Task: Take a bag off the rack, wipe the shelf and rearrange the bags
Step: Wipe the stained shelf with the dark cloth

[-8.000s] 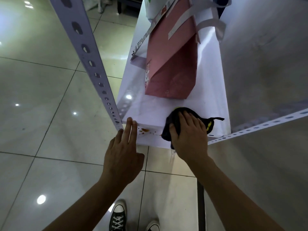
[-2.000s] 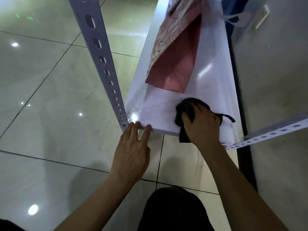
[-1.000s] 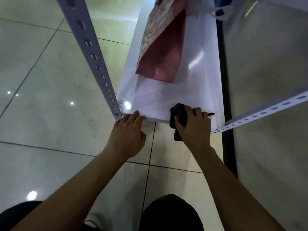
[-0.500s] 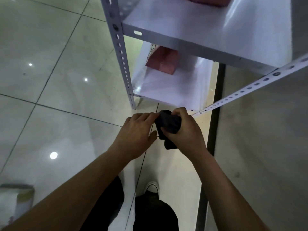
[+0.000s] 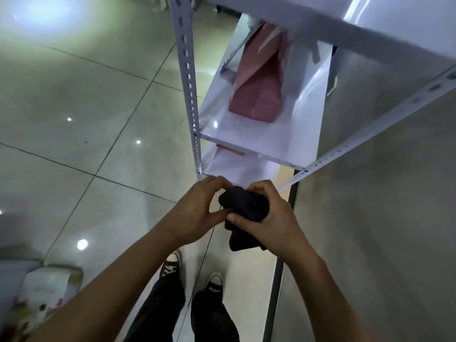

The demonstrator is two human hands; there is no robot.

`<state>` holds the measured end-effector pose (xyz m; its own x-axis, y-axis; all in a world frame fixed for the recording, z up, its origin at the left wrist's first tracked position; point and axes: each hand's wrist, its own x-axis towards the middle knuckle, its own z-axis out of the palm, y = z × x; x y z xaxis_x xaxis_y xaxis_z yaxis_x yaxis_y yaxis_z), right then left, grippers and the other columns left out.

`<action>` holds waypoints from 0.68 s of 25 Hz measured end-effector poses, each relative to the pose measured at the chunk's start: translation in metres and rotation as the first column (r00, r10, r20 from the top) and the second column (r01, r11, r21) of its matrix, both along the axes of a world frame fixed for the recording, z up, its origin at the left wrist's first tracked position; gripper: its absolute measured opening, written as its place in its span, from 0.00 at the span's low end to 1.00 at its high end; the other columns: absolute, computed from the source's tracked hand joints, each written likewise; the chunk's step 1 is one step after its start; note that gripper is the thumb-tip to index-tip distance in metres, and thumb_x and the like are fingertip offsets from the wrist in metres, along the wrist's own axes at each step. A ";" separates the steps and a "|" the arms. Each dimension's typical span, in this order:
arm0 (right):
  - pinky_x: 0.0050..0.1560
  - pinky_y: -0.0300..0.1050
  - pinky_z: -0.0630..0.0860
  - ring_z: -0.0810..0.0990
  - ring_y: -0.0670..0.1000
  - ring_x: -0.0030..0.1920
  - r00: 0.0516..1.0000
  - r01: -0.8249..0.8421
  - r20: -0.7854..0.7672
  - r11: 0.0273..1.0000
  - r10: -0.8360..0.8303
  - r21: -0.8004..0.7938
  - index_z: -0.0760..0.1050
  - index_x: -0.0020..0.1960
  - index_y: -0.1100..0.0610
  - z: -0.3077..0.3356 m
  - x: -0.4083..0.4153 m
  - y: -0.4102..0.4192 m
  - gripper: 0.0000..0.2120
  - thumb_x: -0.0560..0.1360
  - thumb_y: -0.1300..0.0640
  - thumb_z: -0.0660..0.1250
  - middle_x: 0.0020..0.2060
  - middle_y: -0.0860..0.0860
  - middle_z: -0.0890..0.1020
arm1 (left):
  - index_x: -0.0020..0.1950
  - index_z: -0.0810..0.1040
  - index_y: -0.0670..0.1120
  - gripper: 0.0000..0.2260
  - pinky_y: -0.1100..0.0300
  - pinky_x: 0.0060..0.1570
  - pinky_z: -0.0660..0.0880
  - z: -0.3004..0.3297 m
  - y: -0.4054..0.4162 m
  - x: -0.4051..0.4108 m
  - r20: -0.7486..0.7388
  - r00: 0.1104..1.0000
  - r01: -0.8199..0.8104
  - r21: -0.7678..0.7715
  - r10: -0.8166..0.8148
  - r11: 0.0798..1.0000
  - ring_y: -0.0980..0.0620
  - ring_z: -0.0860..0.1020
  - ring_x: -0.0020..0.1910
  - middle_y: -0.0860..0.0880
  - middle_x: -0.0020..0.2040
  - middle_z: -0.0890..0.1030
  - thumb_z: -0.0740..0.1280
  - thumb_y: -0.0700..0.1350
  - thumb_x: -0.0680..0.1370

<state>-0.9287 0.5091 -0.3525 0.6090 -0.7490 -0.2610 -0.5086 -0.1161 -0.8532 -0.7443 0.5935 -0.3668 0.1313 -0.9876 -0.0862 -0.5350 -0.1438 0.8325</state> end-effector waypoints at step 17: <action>0.58 0.48 0.81 0.81 0.46 0.58 0.978 0.179 0.150 0.959 -0.148 -0.220 0.76 0.66 0.45 0.215 -0.022 -0.029 0.24 0.74 0.66 0.70 0.56 0.46 0.82 | 0.53 0.70 0.54 0.04 0.51 0.48 0.81 0.252 -0.052 0.031 -0.103 0.971 0.204 -0.129 -0.218 0.970 0.52 0.83 0.42 0.55 0.53 0.79 0.65 0.47 0.81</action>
<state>-0.9505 0.4802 -0.1375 0.4902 -0.8716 0.0045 -0.4232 -0.2425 -0.8730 -0.7134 0.5417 -0.1148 -0.0848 -0.9960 0.0290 -0.4420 0.0637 0.8948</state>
